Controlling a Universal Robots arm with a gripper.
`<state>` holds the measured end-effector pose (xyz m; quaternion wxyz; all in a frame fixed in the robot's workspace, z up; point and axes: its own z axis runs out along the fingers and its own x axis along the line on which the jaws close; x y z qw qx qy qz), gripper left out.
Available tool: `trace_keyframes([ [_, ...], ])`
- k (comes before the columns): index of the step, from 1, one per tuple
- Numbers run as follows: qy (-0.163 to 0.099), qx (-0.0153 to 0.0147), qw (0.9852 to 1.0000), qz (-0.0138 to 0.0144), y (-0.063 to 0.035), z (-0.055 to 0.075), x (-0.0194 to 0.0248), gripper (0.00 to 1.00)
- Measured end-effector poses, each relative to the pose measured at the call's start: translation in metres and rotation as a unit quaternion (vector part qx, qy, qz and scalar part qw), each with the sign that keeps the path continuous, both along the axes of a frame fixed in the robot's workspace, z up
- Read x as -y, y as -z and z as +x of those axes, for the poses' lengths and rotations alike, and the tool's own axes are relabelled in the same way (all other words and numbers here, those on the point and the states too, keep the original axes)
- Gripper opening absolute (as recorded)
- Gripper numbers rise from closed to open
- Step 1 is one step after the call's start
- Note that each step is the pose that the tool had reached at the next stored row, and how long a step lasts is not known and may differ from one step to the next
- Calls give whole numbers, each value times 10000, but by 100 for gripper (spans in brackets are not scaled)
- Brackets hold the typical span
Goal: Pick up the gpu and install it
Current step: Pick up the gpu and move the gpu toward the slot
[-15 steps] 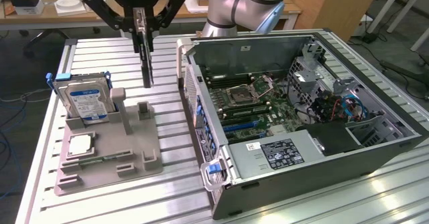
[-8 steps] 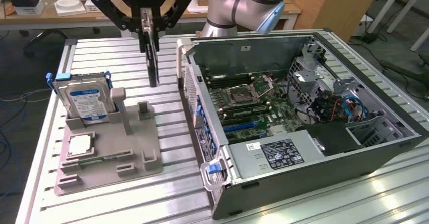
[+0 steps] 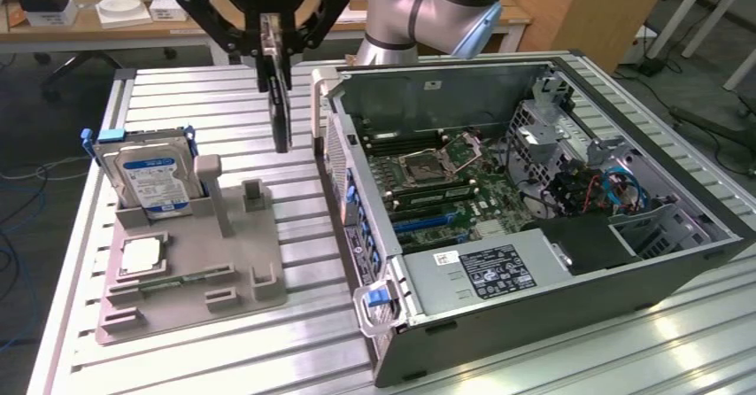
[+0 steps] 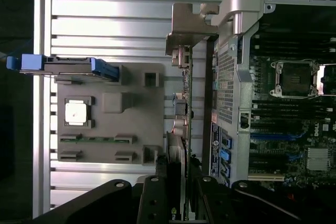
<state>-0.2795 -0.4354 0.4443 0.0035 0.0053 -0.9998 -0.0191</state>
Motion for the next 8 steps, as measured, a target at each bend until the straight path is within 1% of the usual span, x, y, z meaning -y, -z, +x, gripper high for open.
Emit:
trace_keyframes([
  [8,-14,-9,10000,0,3,166,0,26],
])
